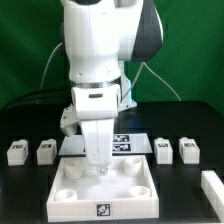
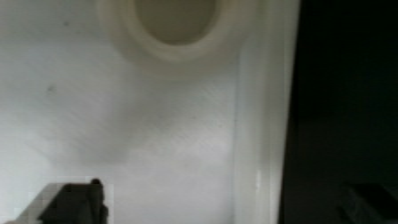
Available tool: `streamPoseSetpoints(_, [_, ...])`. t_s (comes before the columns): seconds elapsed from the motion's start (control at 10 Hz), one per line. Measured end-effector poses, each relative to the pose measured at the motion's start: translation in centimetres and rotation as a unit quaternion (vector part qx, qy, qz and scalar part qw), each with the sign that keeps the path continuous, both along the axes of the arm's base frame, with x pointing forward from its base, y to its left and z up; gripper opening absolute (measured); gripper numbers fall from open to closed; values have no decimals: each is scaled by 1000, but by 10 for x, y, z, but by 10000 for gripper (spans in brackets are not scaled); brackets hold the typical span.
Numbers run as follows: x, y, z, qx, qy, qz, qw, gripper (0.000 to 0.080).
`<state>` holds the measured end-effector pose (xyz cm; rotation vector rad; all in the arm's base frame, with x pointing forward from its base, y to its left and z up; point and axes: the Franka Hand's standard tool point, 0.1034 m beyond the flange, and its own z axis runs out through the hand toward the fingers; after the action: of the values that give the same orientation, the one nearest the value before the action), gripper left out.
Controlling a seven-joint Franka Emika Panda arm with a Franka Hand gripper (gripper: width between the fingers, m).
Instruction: Assemble one leg
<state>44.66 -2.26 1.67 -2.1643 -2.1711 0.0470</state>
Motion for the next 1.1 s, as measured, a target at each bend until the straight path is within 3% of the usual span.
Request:
streamPoseSetpoints(0.2, [1,1,-2,0,-3,-6,1000,650])
streamPoseSetpoints(0.3, [0,1,-3,0,-2,-7,1000,518])
streamPoseSetpoints(0.4, [0,1,-3,0,-2,-7,1000,518])
streamPoseSetpoints(0.7, [0,0,-3,0,-2,-7,1000,102])
streamPoseSetpoints(1.1, [3,0,-2,0,-7,-7,1000,60])
